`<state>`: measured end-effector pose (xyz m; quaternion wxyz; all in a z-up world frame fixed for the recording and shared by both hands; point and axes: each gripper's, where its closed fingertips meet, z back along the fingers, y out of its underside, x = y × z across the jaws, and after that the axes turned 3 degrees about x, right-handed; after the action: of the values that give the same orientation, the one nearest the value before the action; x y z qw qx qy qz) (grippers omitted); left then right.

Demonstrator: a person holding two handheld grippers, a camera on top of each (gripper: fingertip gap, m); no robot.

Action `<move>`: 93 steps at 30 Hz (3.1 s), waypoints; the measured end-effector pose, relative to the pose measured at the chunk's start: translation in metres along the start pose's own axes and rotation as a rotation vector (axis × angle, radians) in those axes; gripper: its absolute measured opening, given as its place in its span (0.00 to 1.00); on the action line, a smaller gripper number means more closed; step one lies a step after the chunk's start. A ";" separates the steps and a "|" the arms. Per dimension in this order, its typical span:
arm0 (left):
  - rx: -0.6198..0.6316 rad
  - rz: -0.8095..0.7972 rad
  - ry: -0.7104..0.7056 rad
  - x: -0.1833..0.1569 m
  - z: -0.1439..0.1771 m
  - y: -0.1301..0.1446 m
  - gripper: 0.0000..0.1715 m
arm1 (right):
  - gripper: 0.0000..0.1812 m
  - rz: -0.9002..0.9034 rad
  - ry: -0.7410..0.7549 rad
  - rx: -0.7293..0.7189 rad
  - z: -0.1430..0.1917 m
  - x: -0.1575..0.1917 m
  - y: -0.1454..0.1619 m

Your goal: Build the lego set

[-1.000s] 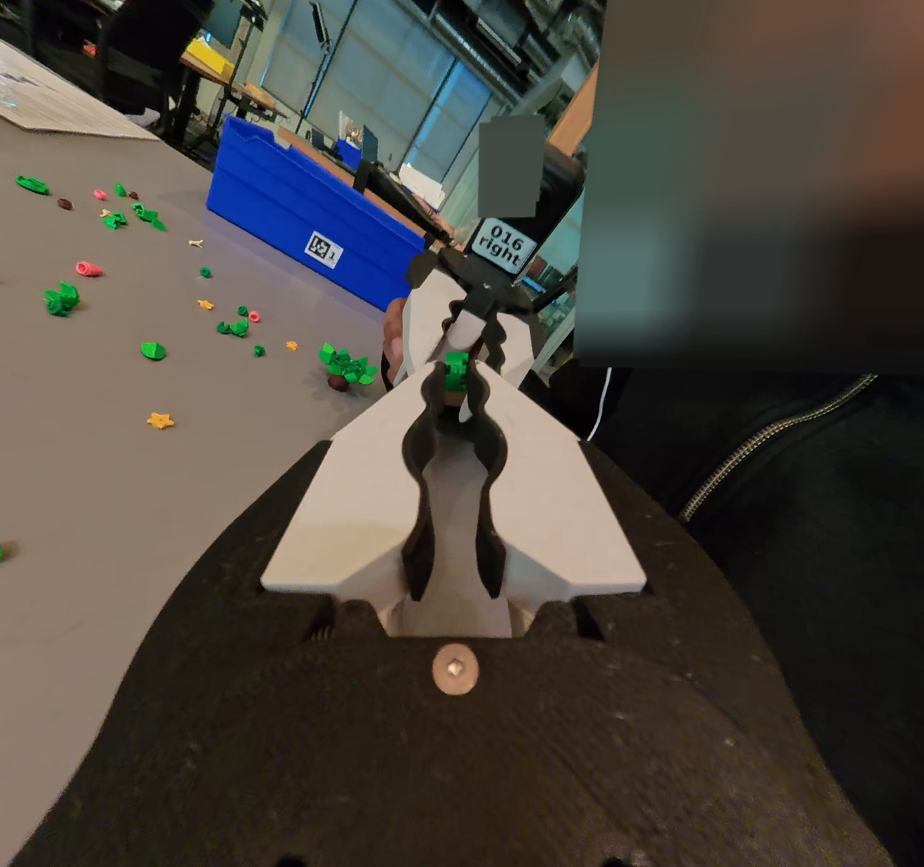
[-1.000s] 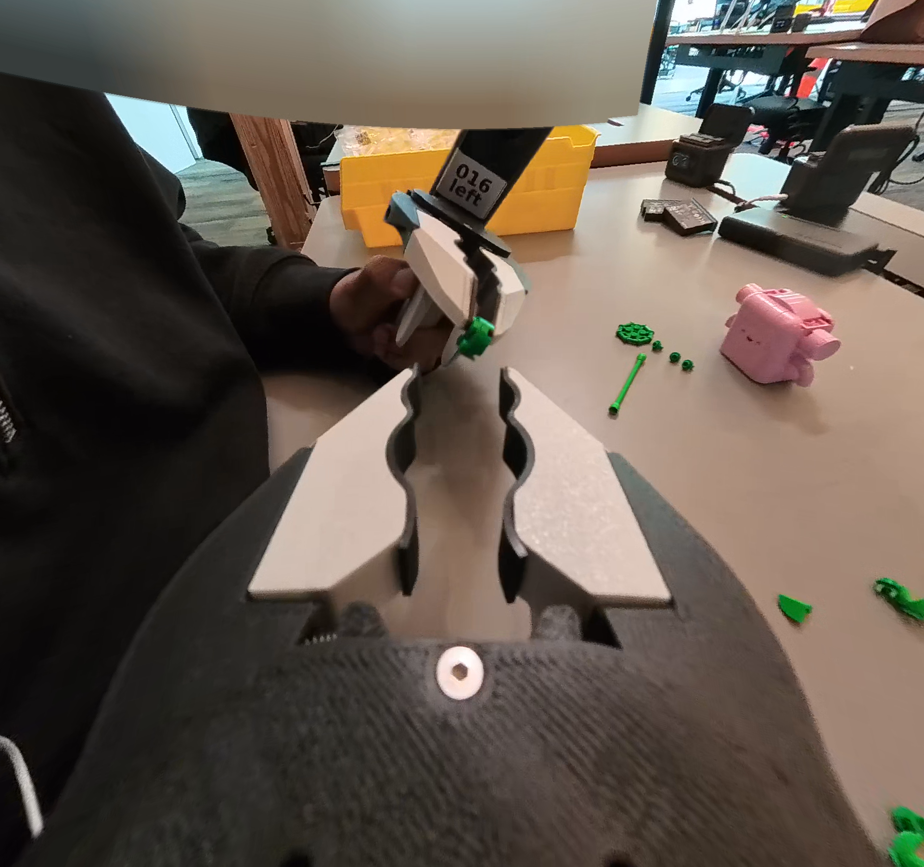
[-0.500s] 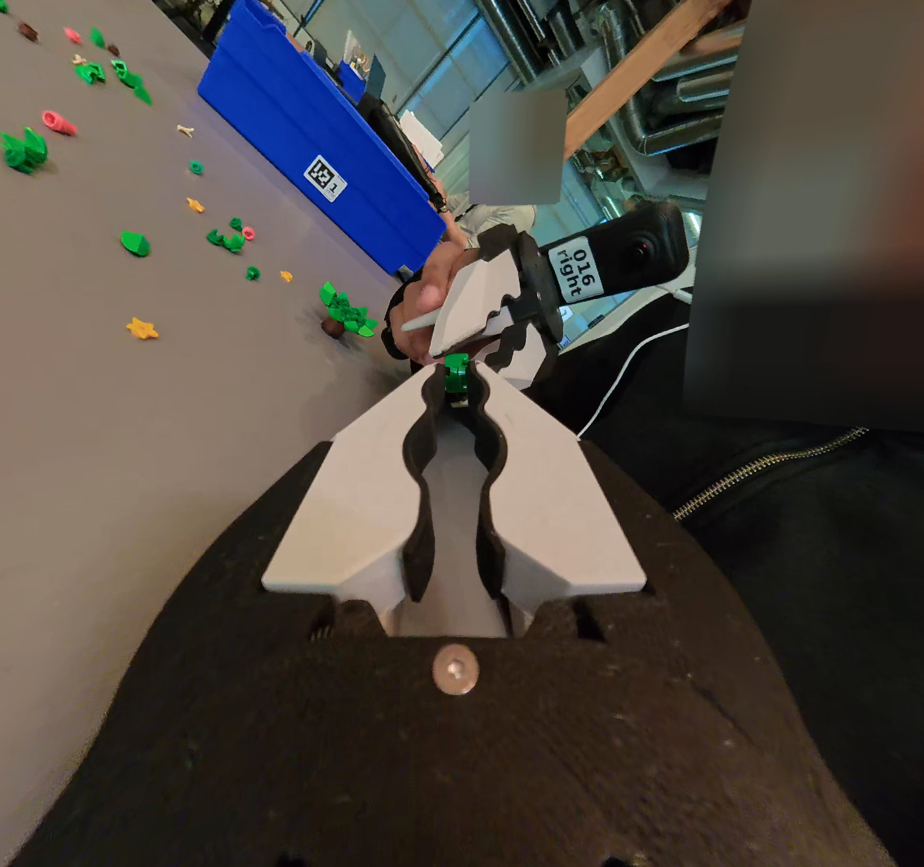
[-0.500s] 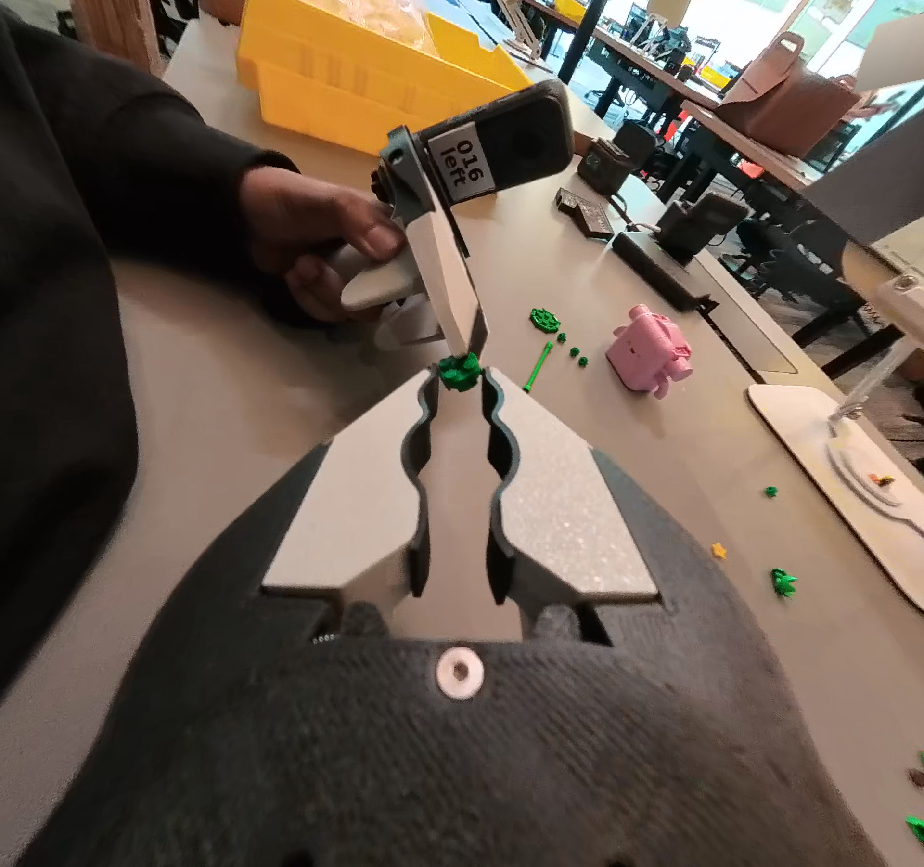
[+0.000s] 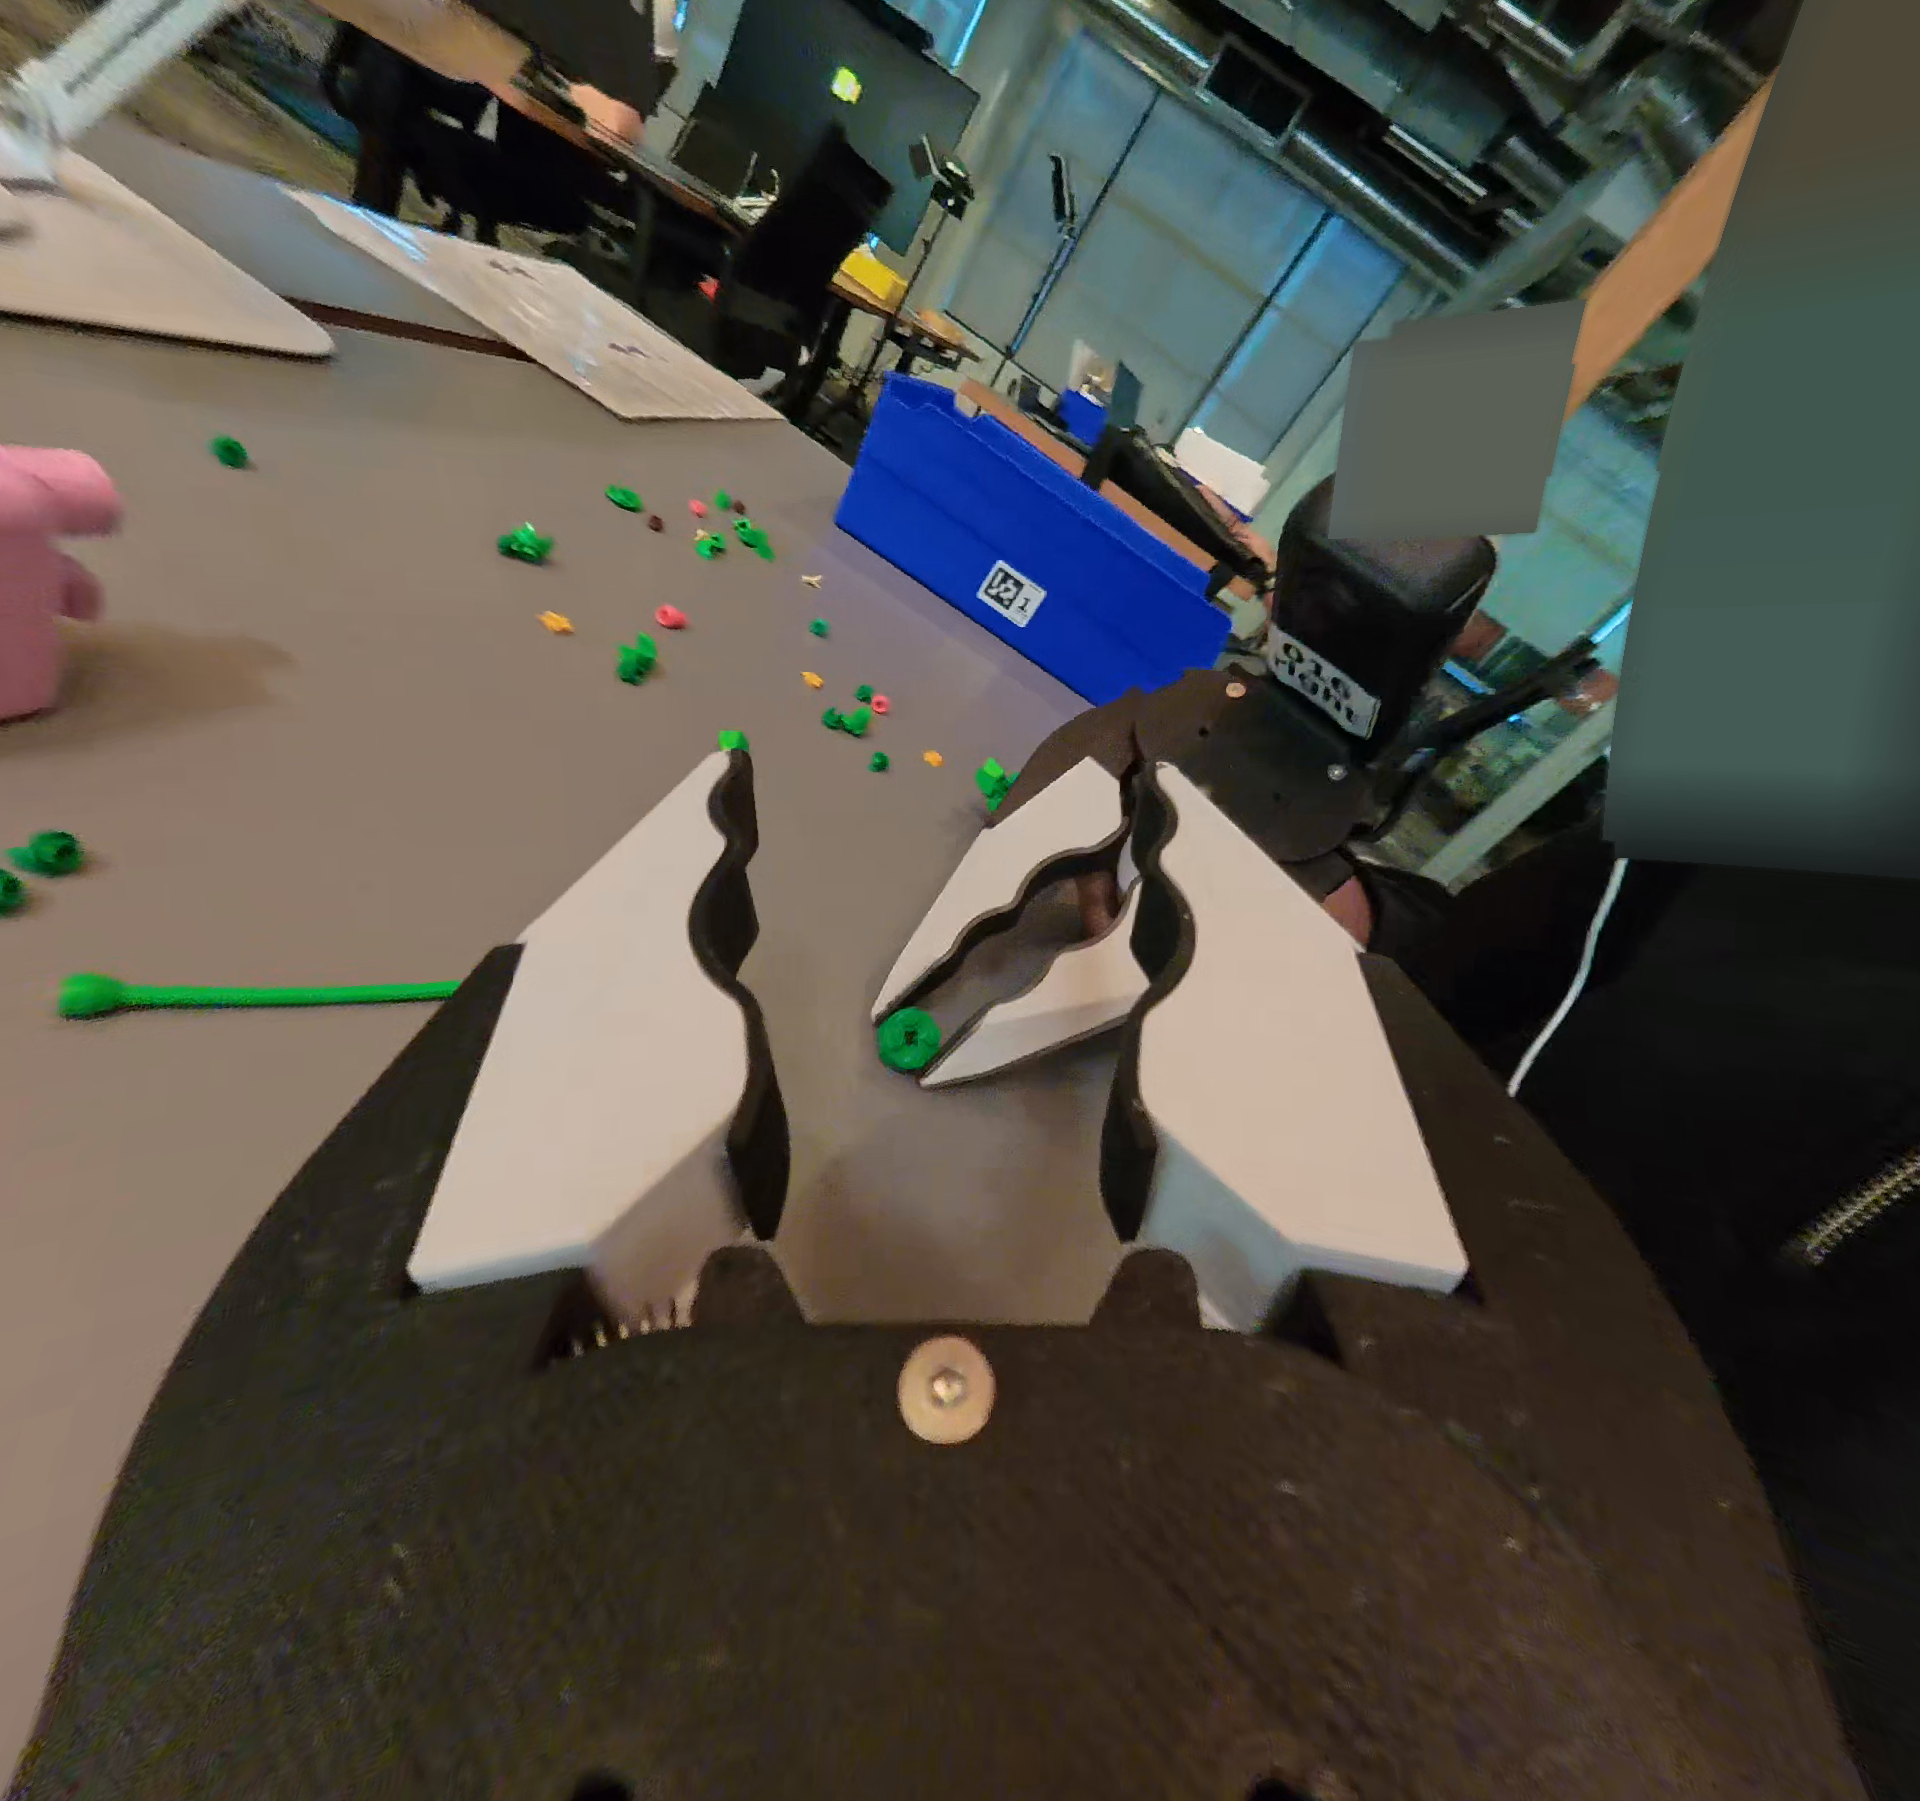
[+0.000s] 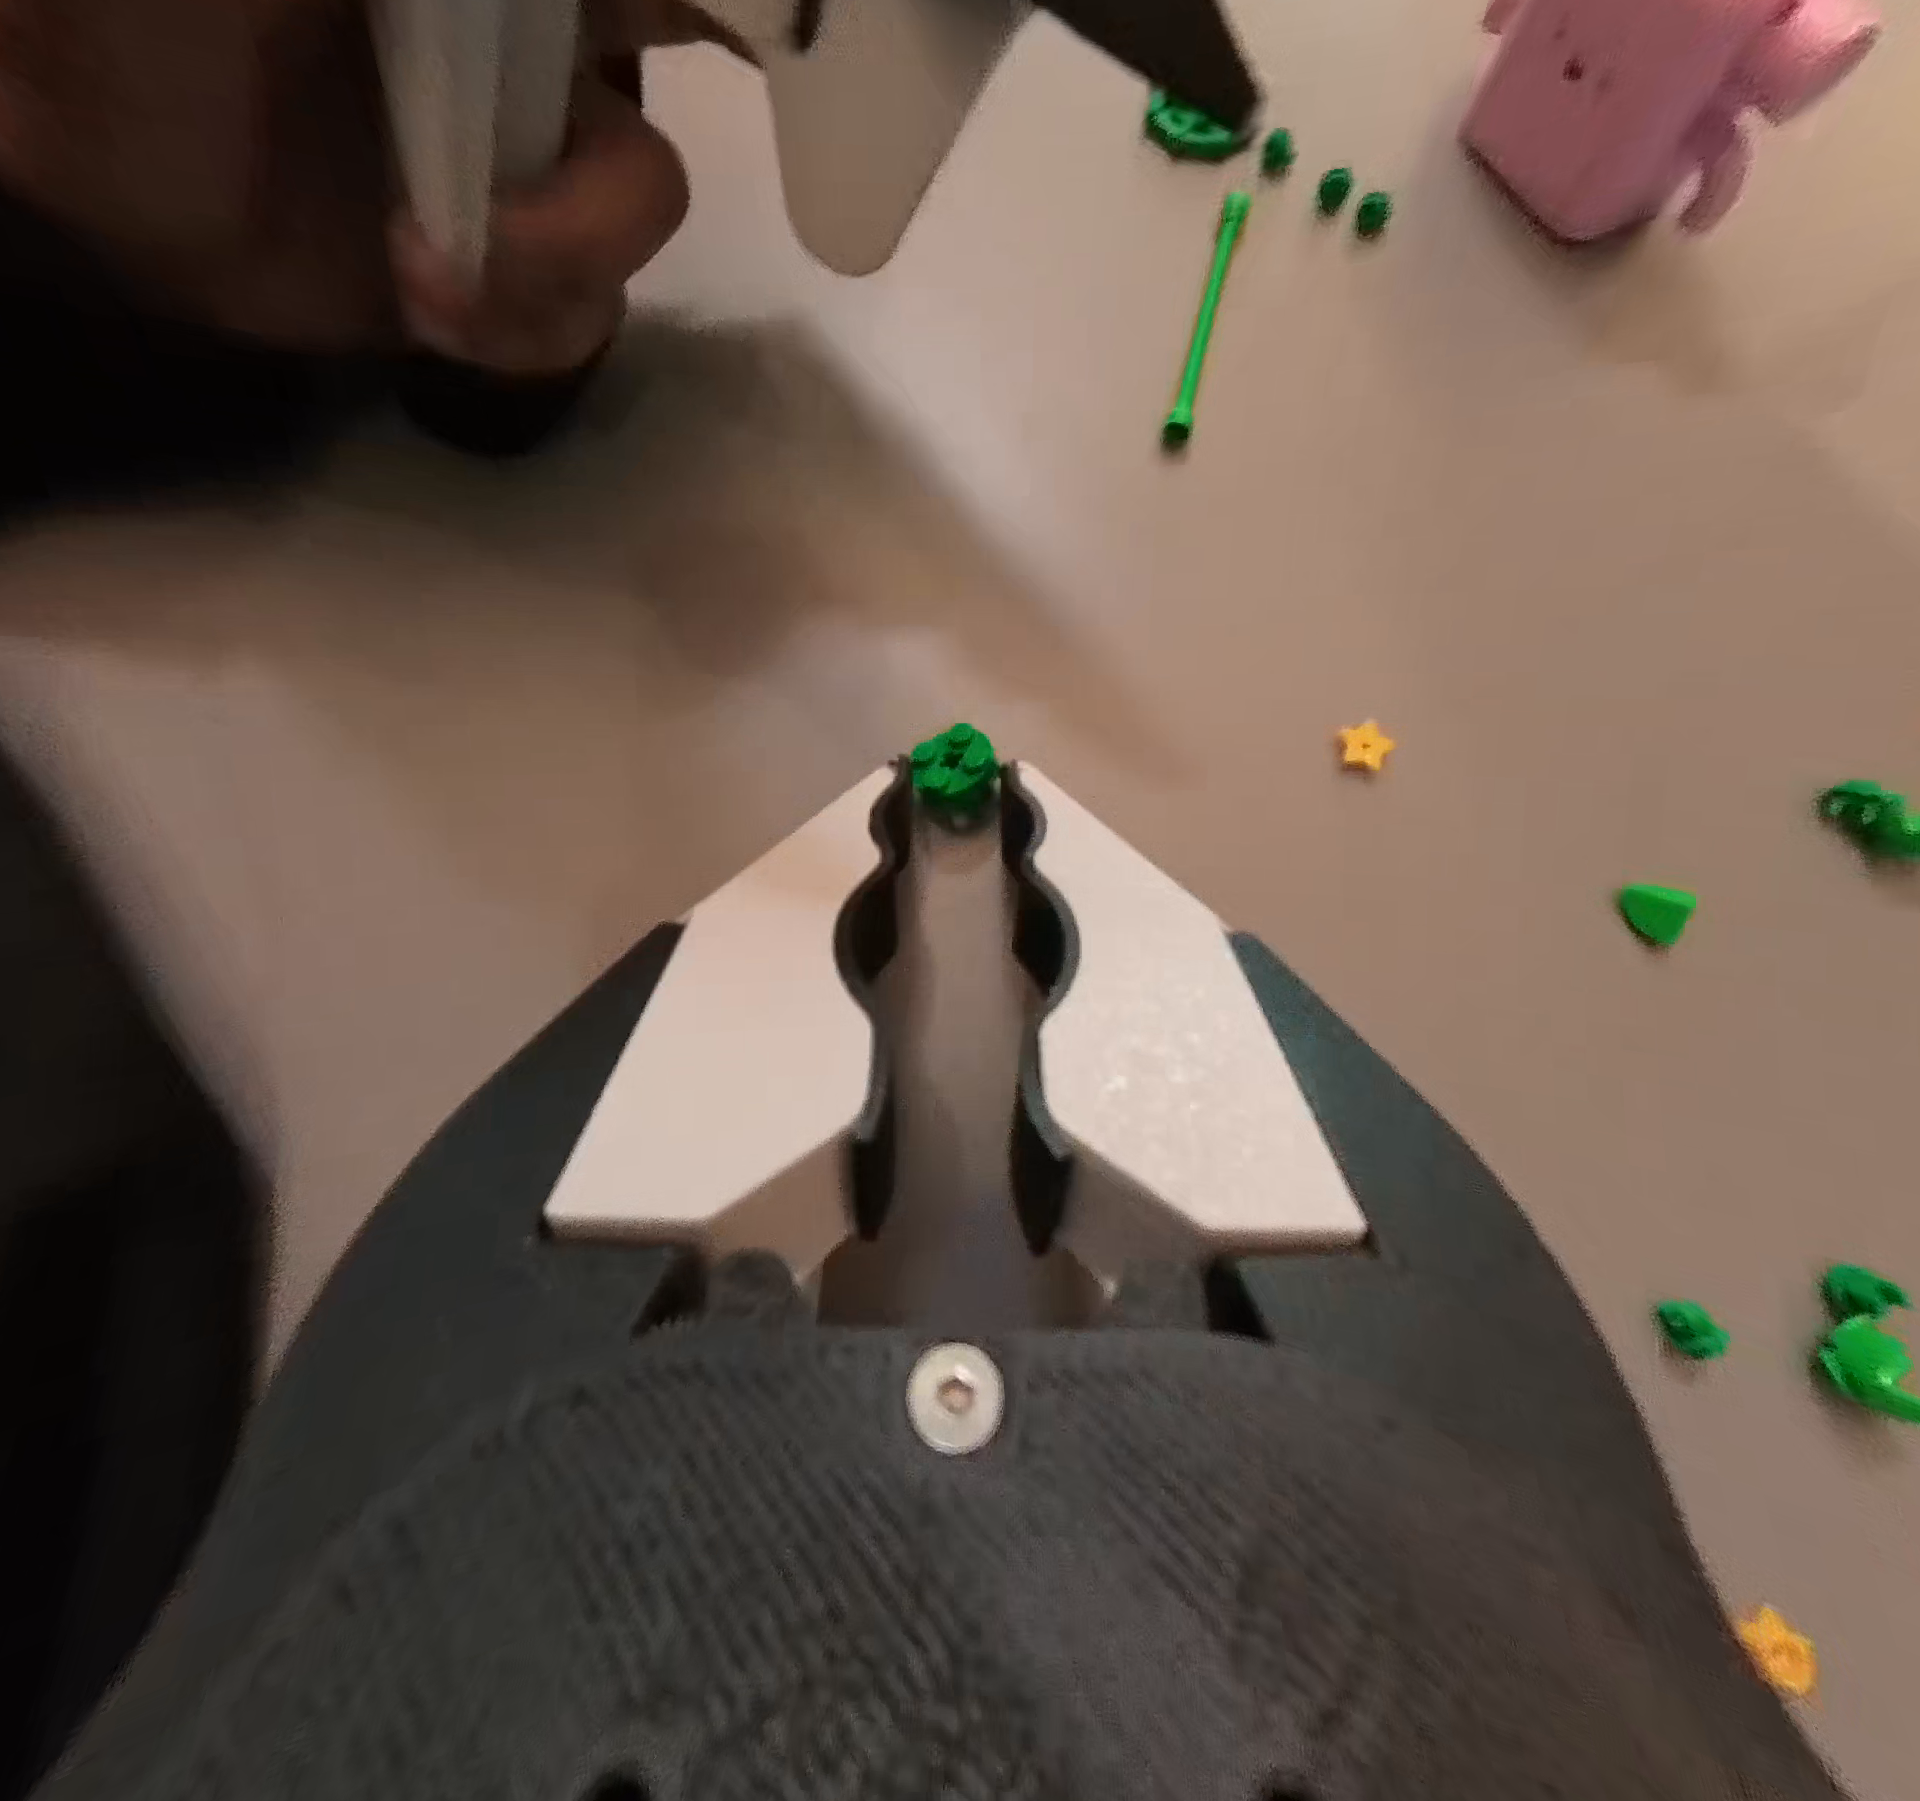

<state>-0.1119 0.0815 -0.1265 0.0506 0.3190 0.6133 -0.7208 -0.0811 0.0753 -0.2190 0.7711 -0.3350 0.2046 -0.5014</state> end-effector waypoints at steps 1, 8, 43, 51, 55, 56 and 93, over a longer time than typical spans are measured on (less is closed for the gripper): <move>0.002 -0.016 -0.012 0.000 0.000 0.000 0.40 | 0.08 -0.022 0.002 -0.006 0.001 -0.002 0.000; 0.019 -0.057 -0.040 0.002 -0.002 0.001 0.38 | 0.08 -0.118 -0.039 0.002 0.004 -0.007 0.004; -0.016 -0.127 -0.074 0.005 0.003 -0.007 0.33 | 0.15 -0.116 -0.035 -0.008 0.007 -0.011 0.003; -0.012 -0.186 -0.095 0.006 0.005 -0.009 0.25 | 0.19 -0.121 0.018 -0.133 0.019 -0.023 -0.013; 0.009 -0.190 -0.100 0.007 0.003 -0.006 0.25 | 0.20 -0.133 -0.011 -0.242 0.029 -0.022 -0.028; 0.011 -0.189 -0.100 0.007 0.002 -0.006 0.25 | 0.19 -0.132 -0.022 -0.269 0.031 -0.021 -0.032; 0.282 -0.518 -0.342 0.038 0.016 -0.005 0.14 | 0.16 -0.084 0.017 -0.502 0.073 -0.034 -0.060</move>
<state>-0.1504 0.0801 -0.1417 -0.0767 0.0310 0.5511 -0.8304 -0.0856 0.1122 -0.1262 0.6404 -0.5201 0.3152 -0.4691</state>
